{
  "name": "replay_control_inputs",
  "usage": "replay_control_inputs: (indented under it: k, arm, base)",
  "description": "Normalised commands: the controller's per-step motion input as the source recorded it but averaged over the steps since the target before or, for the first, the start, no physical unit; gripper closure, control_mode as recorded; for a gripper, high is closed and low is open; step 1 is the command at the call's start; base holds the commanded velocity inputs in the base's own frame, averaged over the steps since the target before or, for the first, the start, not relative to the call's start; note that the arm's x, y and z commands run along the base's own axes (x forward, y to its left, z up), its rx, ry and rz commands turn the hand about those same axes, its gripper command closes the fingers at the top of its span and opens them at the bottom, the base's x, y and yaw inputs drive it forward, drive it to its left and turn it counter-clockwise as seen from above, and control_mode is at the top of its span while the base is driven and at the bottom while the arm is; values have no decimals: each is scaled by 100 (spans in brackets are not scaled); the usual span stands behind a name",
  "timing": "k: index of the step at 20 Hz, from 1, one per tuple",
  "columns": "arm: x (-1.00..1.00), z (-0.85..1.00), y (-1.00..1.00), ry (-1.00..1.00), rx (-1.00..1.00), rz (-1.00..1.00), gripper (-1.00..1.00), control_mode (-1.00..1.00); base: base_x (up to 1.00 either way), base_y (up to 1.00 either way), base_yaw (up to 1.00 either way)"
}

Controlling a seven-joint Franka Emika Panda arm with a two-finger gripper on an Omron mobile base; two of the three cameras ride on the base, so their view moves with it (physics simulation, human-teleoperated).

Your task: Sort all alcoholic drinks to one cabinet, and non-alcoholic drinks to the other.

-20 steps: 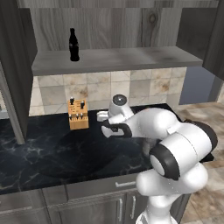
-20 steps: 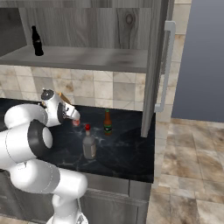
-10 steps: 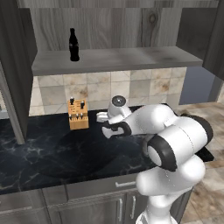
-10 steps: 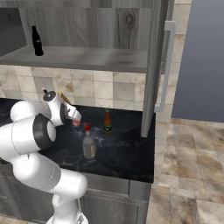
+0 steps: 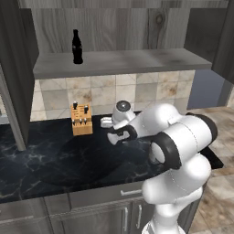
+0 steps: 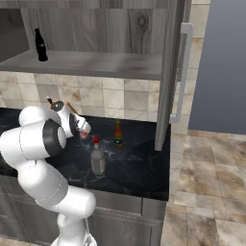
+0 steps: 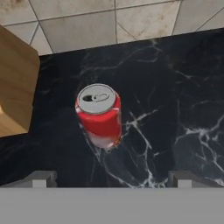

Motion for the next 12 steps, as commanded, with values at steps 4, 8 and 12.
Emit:
replay_control_inputs:
  k: [4,8,12]
  arm:
    - [21,-2,0,0,0,0,-100,-100]
    - [28,-1,0,0,0,0,-100,-100]
    - [17,-6,0,0,0,0,-100,-100]
  base:
    - [0,0,0]
    - [0,0,0]
    - [0,0,0]
